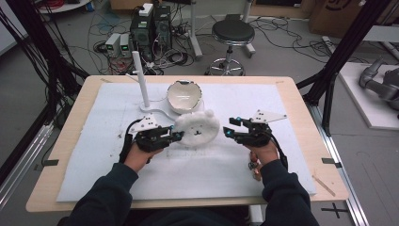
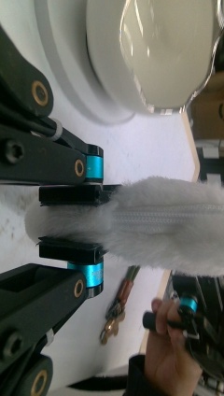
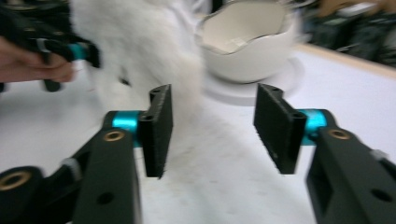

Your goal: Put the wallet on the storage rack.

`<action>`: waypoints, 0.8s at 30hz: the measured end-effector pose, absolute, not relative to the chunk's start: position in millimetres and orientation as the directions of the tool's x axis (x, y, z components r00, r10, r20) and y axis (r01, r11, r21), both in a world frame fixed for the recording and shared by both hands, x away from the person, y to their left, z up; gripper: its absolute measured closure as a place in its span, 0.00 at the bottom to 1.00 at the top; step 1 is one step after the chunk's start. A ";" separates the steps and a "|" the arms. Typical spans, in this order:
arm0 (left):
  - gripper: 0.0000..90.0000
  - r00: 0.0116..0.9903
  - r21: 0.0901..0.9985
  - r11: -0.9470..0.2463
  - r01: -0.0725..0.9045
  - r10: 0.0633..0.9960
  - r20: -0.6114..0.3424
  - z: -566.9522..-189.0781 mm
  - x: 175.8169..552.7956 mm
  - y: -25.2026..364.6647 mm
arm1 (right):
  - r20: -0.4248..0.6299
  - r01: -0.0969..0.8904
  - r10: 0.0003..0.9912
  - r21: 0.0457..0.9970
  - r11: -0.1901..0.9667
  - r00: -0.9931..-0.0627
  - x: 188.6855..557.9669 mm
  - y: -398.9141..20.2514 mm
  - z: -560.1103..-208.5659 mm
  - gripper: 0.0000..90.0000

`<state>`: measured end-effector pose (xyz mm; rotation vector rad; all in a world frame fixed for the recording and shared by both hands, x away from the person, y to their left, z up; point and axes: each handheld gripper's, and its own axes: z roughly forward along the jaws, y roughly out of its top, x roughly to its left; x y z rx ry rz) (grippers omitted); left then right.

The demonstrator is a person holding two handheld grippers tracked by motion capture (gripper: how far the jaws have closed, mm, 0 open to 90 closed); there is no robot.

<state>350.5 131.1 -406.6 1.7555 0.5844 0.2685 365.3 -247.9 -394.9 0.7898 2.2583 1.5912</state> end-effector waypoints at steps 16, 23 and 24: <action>0.86 0.775 0.897 -0.433 0.093 0.597 0.207 -331.7 395.8 169.8 | 0.041 0.257 0.709 0.945 0.201 -0.704 357.7 -307.3 -383.3 0.54; 0.86 0.756 0.834 -0.550 0.040 0.562 0.334 -312.2 418.5 161.0 | 0.041 0.253 0.713 0.948 0.195 -0.700 358.3 -310.0 -383.1 0.54; 0.86 0.754 0.819 -0.574 0.031 0.551 0.357 -310.3 421.3 157.8 | 0.040 0.252 0.715 0.948 0.193 -0.698 358.1 -310.9 -382.9 0.54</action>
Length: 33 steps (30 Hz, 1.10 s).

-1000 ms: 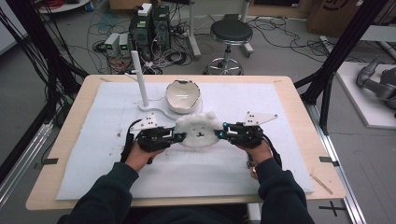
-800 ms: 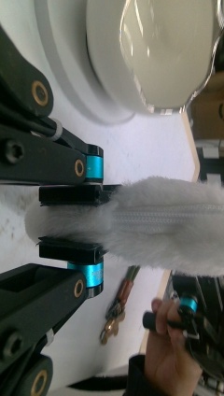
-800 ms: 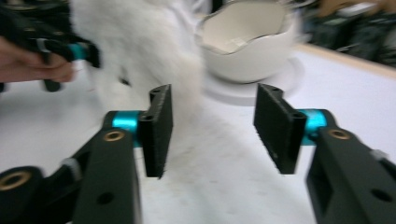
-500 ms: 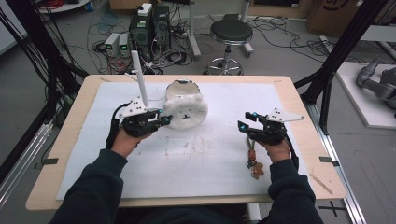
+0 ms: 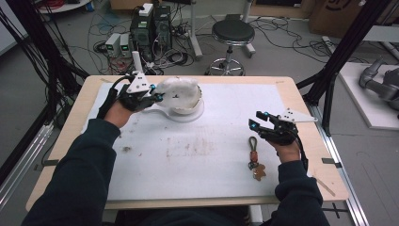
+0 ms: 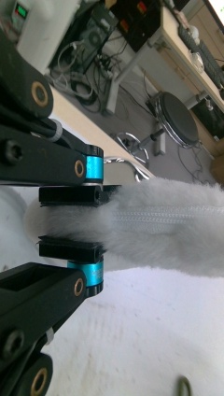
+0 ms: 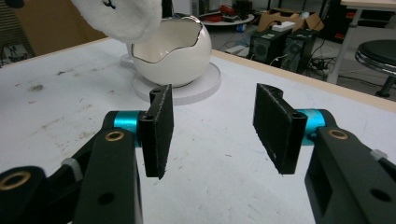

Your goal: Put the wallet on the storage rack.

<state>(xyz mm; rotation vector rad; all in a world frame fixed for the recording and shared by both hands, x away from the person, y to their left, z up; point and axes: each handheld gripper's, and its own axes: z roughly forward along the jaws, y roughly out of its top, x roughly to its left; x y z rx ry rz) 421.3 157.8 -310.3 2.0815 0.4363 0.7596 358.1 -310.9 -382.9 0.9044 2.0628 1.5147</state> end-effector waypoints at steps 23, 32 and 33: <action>0.83 0.746 0.658 -0.745 0.107 0.498 0.442 -335.8 472.9 110.2 | 0.055 0.265 0.747 0.950 0.166 -0.662 354.4 -329.7 -384.6 0.55; 0.55 0.709 0.854 -0.354 0.381 0.705 -0.024 -364.7 482.6 141.2 | 0.073 0.282 0.753 0.947 0.153 -0.654 352.9 -334.4 -387.1 0.55; 0.52 0.698 0.857 -0.311 0.411 0.713 -0.076 -370.2 482.7 144.3 | 0.072 0.281 0.753 0.947 0.154 -0.654 352.8 -334.4 -387.2 0.55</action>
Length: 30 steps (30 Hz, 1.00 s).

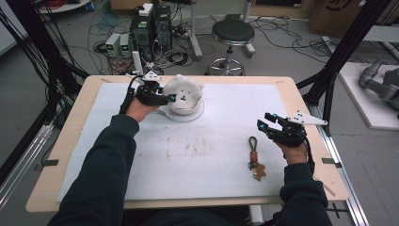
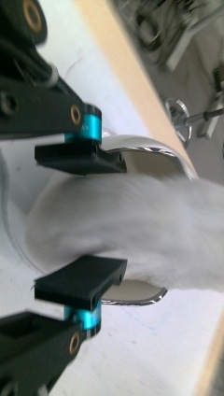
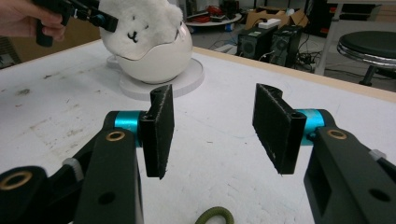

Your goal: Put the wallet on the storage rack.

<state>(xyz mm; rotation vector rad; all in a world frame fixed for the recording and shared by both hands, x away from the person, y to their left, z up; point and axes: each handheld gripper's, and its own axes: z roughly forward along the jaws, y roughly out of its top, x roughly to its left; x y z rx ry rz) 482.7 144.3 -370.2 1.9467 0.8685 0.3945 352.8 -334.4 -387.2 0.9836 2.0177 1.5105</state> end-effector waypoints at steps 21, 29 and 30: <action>0.82 0.762 0.783 -0.621 0.004 0.509 0.400 -321.2 481.2 134.7 | 0.090 0.299 0.739 0.942 0.155 -0.667 355.1 -331.8 -390.0 0.55; 0.84 0.789 0.735 -0.678 -0.020 0.440 0.428 -324.1 492.0 128.2 | 0.101 0.311 0.736 0.938 0.154 -0.669 355.4 -332.4 -391.8 0.55; 0.84 0.789 0.735 -0.678 -0.020 0.440 0.428 -324.1 492.0 128.2 | 0.106 0.316 0.736 0.937 0.153 -0.669 355.0 -332.1 -391.8 0.55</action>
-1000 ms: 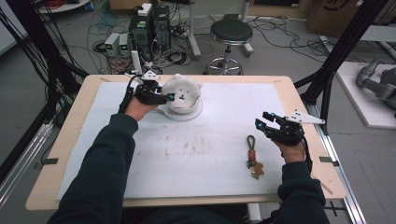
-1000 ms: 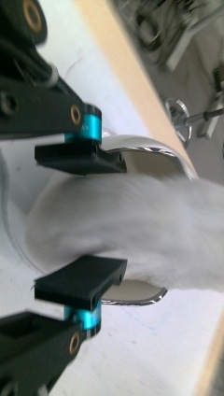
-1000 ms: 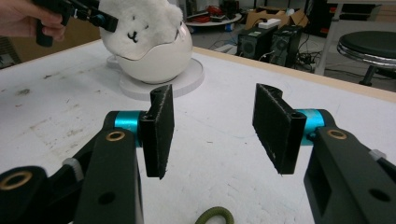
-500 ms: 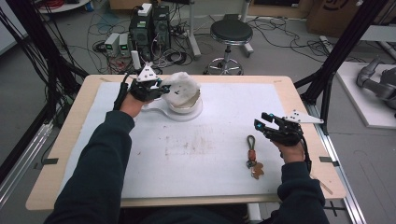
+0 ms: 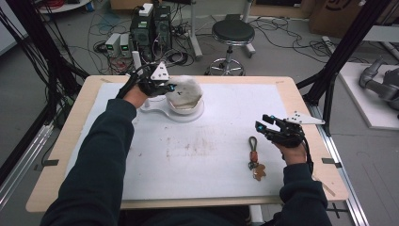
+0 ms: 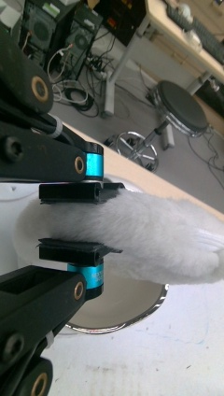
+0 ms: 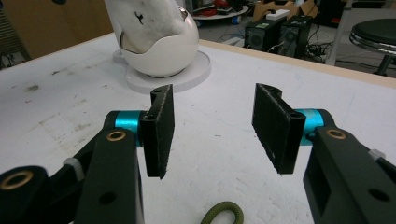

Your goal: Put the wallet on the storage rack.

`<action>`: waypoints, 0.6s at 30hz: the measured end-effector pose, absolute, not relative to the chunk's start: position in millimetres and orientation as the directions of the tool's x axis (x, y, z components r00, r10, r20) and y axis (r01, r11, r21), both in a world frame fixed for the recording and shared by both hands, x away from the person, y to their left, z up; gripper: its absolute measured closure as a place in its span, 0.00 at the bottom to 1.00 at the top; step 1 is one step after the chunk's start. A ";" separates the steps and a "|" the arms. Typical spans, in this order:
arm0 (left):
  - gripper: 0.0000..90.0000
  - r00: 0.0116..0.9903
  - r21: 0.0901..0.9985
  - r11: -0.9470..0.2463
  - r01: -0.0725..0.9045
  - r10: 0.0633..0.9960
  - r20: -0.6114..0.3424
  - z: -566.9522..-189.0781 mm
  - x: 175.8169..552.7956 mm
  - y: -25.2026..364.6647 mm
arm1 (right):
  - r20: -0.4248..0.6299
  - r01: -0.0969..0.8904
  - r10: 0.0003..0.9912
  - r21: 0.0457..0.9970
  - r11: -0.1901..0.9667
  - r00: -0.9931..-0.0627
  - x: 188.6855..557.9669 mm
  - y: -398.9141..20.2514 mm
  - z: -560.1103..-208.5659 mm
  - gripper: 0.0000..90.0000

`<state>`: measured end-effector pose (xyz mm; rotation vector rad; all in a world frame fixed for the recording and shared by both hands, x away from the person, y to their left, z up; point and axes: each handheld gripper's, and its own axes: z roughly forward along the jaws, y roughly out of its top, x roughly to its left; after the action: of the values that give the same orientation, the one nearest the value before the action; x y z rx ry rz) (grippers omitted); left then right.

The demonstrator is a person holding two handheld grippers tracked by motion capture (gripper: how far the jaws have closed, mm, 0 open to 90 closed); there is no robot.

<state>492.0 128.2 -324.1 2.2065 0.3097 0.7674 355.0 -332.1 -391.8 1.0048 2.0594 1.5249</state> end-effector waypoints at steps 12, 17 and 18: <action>0.57 0.764 0.832 -0.517 0.204 0.615 0.195 -355.3 497.2 134.1 | 0.113 0.322 0.740 0.936 0.145 -0.663 354.3 -333.4 -393.2 0.55; 0.42 0.740 0.872 -0.347 0.345 0.672 -0.026 -369.9 495.2 146.2 | 0.112 0.323 0.739 0.935 0.149 -0.664 353.5 -333.0 -393.3 0.55; 0.41 0.740 0.872 -0.347 0.345 0.672 -0.026 -369.9 495.2 146.2 | 0.112 0.323 0.739 0.935 0.149 -0.664 353.5 -333.0 -393.3 0.55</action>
<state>495.2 146.2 -369.9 1.9611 0.7740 0.4200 353.5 -333.0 -393.3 1.0170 2.0591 1.5238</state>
